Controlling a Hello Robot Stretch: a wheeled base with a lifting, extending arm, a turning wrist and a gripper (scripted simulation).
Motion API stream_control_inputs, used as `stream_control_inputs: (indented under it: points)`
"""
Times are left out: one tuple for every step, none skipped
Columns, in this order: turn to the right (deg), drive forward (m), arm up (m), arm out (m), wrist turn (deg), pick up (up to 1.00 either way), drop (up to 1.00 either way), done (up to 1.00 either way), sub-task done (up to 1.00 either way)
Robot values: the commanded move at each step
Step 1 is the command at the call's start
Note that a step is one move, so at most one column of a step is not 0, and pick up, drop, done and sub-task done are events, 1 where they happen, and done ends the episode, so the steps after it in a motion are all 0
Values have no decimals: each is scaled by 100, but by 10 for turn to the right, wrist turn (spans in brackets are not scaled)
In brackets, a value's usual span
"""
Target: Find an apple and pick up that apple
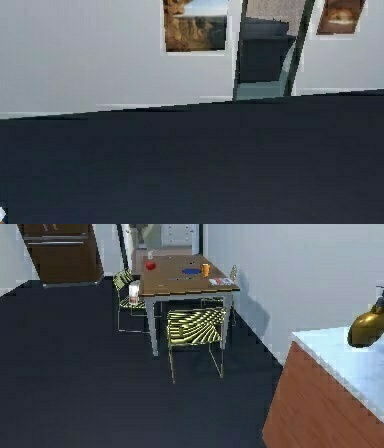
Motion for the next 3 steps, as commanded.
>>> stream_control_inputs:
  points:
    - [450,0,0,0,0,0,0,0,0]
    - [330,0,0,0,0,0,0,0,0]
    - [0,5,0,0,0,0,0,0,0]
